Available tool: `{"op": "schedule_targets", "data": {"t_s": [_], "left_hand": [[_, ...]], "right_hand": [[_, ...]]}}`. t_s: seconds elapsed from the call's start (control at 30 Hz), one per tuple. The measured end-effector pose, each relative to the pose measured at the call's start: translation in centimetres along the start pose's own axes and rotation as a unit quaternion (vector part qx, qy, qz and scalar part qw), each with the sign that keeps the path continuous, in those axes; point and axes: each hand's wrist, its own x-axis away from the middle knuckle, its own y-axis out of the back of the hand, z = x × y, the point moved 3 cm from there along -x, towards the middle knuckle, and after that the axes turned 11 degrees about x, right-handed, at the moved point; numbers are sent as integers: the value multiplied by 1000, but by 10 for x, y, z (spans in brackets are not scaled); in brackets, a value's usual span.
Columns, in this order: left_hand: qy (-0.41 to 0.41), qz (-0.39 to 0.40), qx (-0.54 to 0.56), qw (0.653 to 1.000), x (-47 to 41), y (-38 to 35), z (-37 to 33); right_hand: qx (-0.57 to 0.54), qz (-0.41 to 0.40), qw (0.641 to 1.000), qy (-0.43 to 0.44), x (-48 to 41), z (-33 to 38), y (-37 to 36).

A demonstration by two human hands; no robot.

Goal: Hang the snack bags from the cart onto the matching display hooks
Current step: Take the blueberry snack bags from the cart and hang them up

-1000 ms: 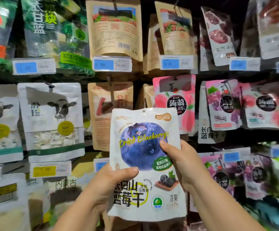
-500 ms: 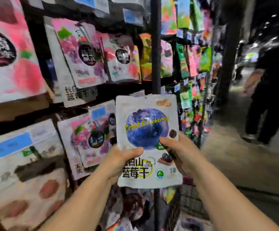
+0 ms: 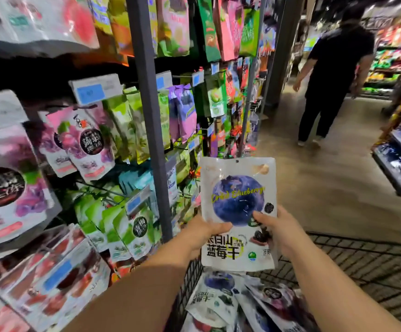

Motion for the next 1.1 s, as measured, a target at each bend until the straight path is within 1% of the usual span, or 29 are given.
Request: {"op": "schedule_targets", "data": {"t_s": [0.1, 0.2, 0.27, 0.4, 0.63, 0.7, 0.77, 0.87, 1.03, 1.1], "left_hand": [[49, 5, -44, 998, -27, 1, 40], [102, 1, -34, 994, -45, 2, 82], [133, -2, -48, 990, -51, 0, 106], [162, -3, -69, 984, -71, 7, 171], [181, -58, -123, 974, -64, -3, 196], [193, -83, -124, 970, -61, -6, 197], [214, -117, -153, 958, -54, -10, 189], [227, -125, -200, 945, -50, -8, 181], [184, -123, -236, 946, -46, 3, 153], [146, -128, -235, 953, -38, 9, 131]], "right_hand": [[6, 6, 999, -47, -16, -40, 13], [8, 8, 996, -93, -28, -83, 24], [20, 9, 991, -135, -36, -116, 33], [39, 28, 977, -207, -48, -171, 47], [114, 54, 953, -276, -50, -224, 61], [125, 40, 948, -291, -45, -227, 62], [155, 23, 947, -280, -40, -223, 62], [224, -13, 944, -241, -36, -215, 63], [277, -35, 948, -150, -36, -173, 37], [264, -24, 958, -110, -39, -152, 11]]}}
